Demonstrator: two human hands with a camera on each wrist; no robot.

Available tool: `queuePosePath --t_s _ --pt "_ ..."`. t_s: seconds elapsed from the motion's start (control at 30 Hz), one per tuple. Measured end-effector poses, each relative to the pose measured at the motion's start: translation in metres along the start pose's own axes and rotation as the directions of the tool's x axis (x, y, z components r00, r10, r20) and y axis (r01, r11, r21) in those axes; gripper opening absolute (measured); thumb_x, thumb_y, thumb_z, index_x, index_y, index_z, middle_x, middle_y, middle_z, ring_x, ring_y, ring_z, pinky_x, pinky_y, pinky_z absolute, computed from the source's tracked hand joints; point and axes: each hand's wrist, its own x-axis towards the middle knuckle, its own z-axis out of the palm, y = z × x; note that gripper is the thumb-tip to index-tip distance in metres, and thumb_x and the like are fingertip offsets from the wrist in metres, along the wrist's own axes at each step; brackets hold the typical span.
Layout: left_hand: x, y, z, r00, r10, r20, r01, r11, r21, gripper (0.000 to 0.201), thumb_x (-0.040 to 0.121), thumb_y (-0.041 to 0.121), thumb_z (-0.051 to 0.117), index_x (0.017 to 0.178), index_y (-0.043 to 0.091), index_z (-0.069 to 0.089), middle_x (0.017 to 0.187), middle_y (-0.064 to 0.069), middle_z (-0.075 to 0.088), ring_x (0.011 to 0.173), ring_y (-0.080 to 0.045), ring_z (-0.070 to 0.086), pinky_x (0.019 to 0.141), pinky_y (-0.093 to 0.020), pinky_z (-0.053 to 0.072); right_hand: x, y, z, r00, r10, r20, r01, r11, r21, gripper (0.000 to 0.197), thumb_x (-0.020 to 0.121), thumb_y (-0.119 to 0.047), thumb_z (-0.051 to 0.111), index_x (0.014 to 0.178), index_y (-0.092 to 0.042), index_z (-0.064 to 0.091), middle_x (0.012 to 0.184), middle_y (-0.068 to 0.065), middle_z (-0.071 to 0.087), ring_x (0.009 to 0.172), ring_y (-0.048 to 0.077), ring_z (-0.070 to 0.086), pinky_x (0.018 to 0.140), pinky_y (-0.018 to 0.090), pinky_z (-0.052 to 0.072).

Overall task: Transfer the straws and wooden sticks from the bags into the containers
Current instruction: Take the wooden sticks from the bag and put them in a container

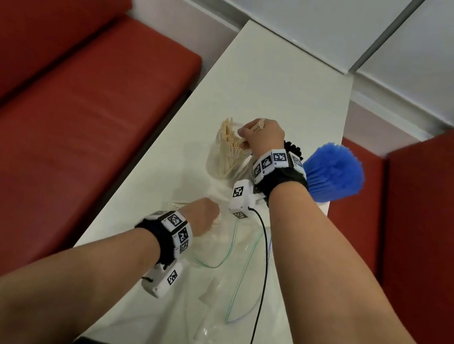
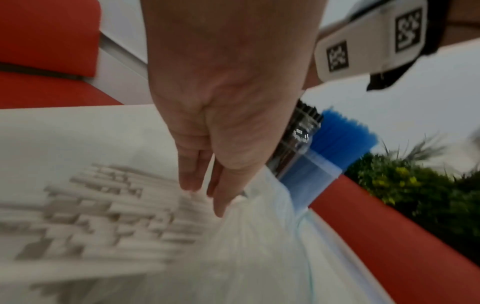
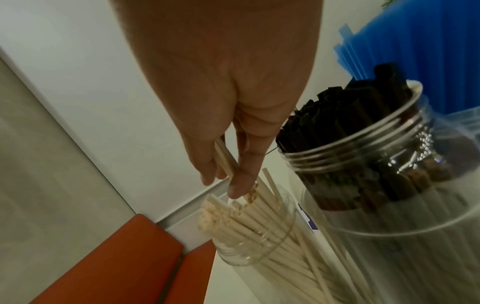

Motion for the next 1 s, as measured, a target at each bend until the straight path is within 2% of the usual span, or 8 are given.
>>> queuePosePath --t_s 0.2,0.3,0.4,0.5,0.6,0.7,0.87,1.0 --pt "0.008 0.003 0.018 0.999 -0.026 0.019 0.020 0.971 0.240 0.034 0.095 0.016 0.054 0.127 0.005 0.054 0.127 -0.010 0.051 0.116 -0.030 0.048 0.097 -0.039 0.045 -0.001 0.007 0.006 0.999 -0.033 -0.007 0.033 0.994 0.103 0.053 0.081 -0.008 0.082 0.129 -0.012 0.060 0.088 -0.003 0.051 0.082 0.033 0.070 0.084 0.044 0.060" --pt "0.007 0.005 0.015 0.999 -0.051 -0.015 0.053 0.967 0.250 0.026 0.097 0.008 0.047 0.121 0.004 0.056 0.122 -0.014 0.057 0.112 -0.029 0.054 0.091 -0.035 0.045 -0.003 0.010 0.007 0.998 -0.046 -0.050 0.053 0.988 0.146 0.050 0.086 -0.005 0.076 0.133 -0.012 0.058 0.101 0.004 0.055 0.068 0.028 0.067 0.078 0.047 0.061" --pt "0.007 0.004 0.012 0.996 -0.061 -0.061 0.075 0.959 0.273 0.026 0.099 0.004 0.040 0.117 0.003 0.058 0.118 -0.015 0.062 0.109 -0.031 0.061 0.090 -0.036 0.048 -0.012 0.013 0.005 0.988 -0.073 -0.135 0.096 0.981 0.170 0.040 0.094 -0.010 0.064 0.133 -0.015 0.057 0.116 0.014 0.060 0.095 0.036 0.069 0.086 0.050 0.058" --pt "0.001 0.005 0.008 0.997 -0.054 -0.057 0.067 0.957 0.281 0.023 0.097 0.006 0.045 0.110 0.003 0.064 0.109 -0.012 0.067 0.102 -0.029 0.066 0.088 -0.036 0.052 -0.032 0.018 0.004 0.971 -0.128 -0.203 0.164 0.972 0.169 0.030 0.097 -0.008 0.052 0.124 -0.017 0.064 0.102 0.006 0.068 0.087 0.029 0.071 0.078 0.039 0.060" --pt "-0.008 0.010 0.001 0.997 -0.036 -0.064 0.057 0.933 0.355 0.023 0.094 0.005 0.047 0.108 0.004 0.066 0.105 -0.011 0.069 0.098 -0.030 0.067 0.083 -0.037 0.054 -0.059 0.034 0.010 0.987 -0.159 -0.020 0.161 0.977 0.139 0.027 0.098 -0.006 0.051 0.115 -0.015 0.070 0.094 0.001 0.070 0.071 0.018 0.069 0.070 0.031 0.060" --pt "-0.019 0.014 -0.007 0.996 -0.041 -0.079 0.071 0.895 0.441 0.029 0.097 0.004 0.039 0.120 0.005 0.056 0.119 -0.012 0.061 0.110 -0.030 0.060 0.088 -0.038 0.048 -0.084 0.051 0.020 0.966 -0.130 0.225 0.120 0.991 0.059 0.029 0.099 -0.005 0.049 0.118 -0.015 0.068 0.099 0.007 0.070 0.077 0.019 0.069 0.071 0.036 0.060" --pt "-0.041 0.026 -0.039 0.999 -0.045 -0.023 0.050 0.844 0.534 0.035 0.101 0.010 0.035 0.129 0.010 0.056 0.132 -0.008 0.057 0.122 -0.026 0.054 0.095 -0.035 0.044 -0.116 0.077 0.038 0.949 -0.074 0.307 0.116 0.986 -0.118 0.048 0.091 0.003 0.055 0.134 -0.018 0.061 0.124 0.008 0.066 0.114 0.025 0.062 0.102 0.038 0.050" --pt "-0.067 0.049 -0.081 0.998 -0.068 0.016 0.050 0.852 0.521 0.032 0.101 0.016 0.042 0.126 0.009 0.060 0.126 -0.007 0.061 0.117 -0.023 0.057 0.091 -0.033 0.043 -0.132 0.076 0.055 0.931 -0.077 0.356 0.172 0.955 -0.243 0.051 0.086 -0.015 0.074 0.135 -0.018 0.059 0.130 0.007 0.067 0.116 0.025 0.062 0.091 0.030 0.045"
